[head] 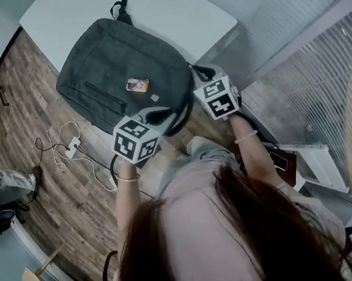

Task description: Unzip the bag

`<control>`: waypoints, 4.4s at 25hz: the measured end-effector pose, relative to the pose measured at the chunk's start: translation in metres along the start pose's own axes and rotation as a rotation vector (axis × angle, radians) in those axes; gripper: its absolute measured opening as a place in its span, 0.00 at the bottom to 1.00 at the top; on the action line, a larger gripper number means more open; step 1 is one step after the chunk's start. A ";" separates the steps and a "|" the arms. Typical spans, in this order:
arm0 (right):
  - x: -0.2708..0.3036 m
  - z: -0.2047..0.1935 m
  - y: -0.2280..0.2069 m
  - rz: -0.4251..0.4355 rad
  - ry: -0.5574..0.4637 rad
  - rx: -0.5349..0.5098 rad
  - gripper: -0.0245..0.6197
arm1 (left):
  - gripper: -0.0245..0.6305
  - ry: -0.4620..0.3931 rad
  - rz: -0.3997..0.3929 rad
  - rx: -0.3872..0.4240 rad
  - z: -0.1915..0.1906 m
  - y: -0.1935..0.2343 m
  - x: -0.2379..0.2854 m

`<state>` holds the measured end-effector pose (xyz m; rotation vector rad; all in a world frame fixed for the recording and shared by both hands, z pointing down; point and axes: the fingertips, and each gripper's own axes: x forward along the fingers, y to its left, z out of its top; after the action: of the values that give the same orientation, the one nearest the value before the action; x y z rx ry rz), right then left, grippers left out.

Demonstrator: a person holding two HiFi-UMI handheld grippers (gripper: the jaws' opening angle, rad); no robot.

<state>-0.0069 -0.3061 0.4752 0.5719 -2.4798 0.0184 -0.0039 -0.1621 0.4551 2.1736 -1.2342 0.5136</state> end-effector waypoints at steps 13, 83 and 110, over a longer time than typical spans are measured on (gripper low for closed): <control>0.019 0.013 -0.008 0.055 0.000 -0.058 0.06 | 0.09 0.005 -0.014 -0.007 -0.002 0.003 0.003; 0.116 0.086 -0.015 0.275 -0.019 -0.386 0.07 | 0.09 0.024 -0.093 -0.041 -0.010 0.006 0.013; 0.121 0.094 -0.010 0.334 0.009 -0.396 0.08 | 0.10 0.008 -0.050 -0.042 -0.006 0.001 0.013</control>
<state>-0.1434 -0.3759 0.4628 -0.0100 -2.4487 -0.3302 0.0011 -0.1668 0.4679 2.1591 -1.1728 0.4712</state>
